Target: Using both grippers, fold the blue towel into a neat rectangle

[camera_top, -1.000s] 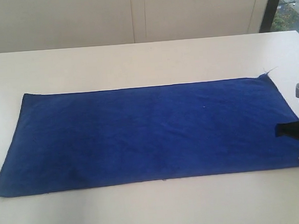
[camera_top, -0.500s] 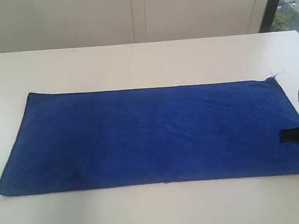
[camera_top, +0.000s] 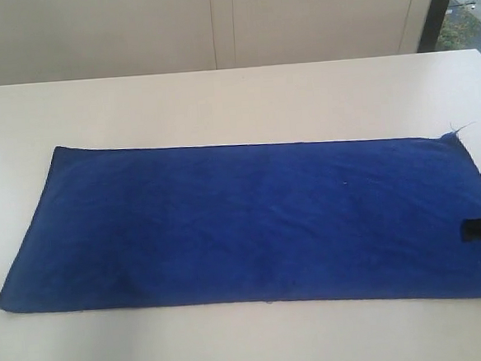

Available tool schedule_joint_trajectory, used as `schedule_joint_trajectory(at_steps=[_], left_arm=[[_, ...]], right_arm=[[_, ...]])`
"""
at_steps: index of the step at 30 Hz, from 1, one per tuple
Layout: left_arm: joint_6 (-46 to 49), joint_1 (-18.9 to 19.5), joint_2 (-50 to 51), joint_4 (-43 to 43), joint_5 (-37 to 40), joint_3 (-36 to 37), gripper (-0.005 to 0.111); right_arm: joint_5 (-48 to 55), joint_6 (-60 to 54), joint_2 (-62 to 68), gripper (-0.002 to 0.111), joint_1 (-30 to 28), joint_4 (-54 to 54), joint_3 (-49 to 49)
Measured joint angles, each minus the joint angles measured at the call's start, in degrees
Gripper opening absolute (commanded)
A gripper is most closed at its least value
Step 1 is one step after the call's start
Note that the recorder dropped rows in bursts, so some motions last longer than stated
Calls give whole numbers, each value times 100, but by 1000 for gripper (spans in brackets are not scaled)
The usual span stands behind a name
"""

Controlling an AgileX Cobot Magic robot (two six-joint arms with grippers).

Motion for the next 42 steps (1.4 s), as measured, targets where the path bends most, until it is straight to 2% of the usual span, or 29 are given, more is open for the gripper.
schedule_joint_trajectory(at_steps=[6, 13, 23, 28, 32, 35, 39, 42], left_arm=[[-11, 0, 0, -40, 11, 0, 0], [-11, 0, 0, -40, 77, 0, 0], [1, 0, 36, 76, -111, 211, 0], [1, 0, 341, 206, -151, 211, 0], [1, 26, 597, 257, -151, 211, 0], [-73, 215, 687, 266, -151, 211, 0], [-286, 584, 698, 329, -232, 211, 0], [-372, 672, 698, 329, -291, 211, 0]], right_arm=[[-204, 0, -552, 0, 0, 0, -122], [-568, 0, -618, 0, 0, 8, -355], [-662, -162, 192, 0, -192, 75, -1201], [-490, -636, 751, 12, -306, 448, -1613], [-451, -973, 1045, 30, -377, 750, -1726], [-451, -1062, 1179, 42, -425, 808, -1793], [-572, -1222, 1326, 44, -439, 988, -1816], [-628, -1359, 1427, 44, -439, 1115, -1816]])
